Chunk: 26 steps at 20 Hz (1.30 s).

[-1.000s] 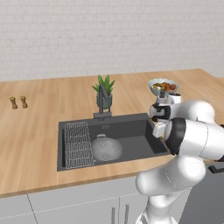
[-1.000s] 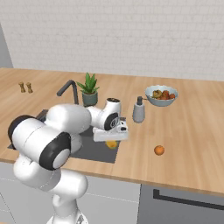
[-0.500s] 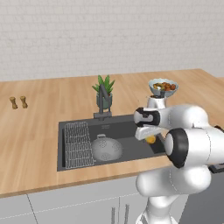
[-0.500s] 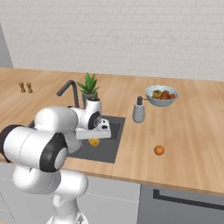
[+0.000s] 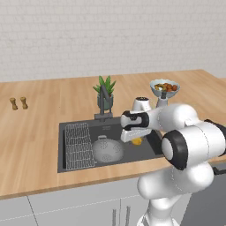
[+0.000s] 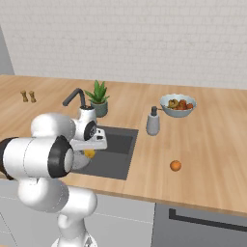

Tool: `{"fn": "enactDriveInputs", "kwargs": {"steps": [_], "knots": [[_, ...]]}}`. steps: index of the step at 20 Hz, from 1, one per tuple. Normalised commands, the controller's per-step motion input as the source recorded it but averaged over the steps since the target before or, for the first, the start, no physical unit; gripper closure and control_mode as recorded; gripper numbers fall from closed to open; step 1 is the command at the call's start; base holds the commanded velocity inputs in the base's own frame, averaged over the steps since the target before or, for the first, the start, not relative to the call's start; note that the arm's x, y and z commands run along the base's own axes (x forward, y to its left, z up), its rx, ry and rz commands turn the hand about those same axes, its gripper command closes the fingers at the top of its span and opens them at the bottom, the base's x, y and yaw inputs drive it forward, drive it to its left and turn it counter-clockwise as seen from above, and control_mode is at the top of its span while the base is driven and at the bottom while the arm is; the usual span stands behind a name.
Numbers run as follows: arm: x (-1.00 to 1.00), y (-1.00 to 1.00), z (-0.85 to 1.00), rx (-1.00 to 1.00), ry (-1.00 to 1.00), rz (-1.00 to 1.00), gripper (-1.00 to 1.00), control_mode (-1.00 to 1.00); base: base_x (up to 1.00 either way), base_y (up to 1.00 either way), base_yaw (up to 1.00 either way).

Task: Put the colander in the sink, put the mango, tangerine in the colander, and turn on the sink faucet and pour water over the colander.

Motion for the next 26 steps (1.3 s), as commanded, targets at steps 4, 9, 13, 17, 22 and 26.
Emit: {"fn": "enactDriveInputs", "kwargs": {"steps": [4,9,13,17,22,26], "knots": [[0.05,0.53,-0.03,0.0,0.0,0.0,1.0,-1.0,0.0,0.0,0.0],[0.11,0.38,-0.22,0.0,0.01,0.0,1.0,-1.0,0.0,0.0,0.0],[0.21,0.18,-0.41,0.0,0.0,0.0,1.0,-1.0,0.0,0.0,0.0],[0.3,0.11,-0.37,0.0,0.0,0.0,1.0,-1.0,0.0,0.0,0.0],[0.33,0.09,-0.32,0.0,0.0,0.0,1.0,-1.0,0.0,0.0,0.0],[0.26,0.04,-0.29,0.0,0.0,0.0,1.0,-1.0,0.0,0.0,0.0]]}}
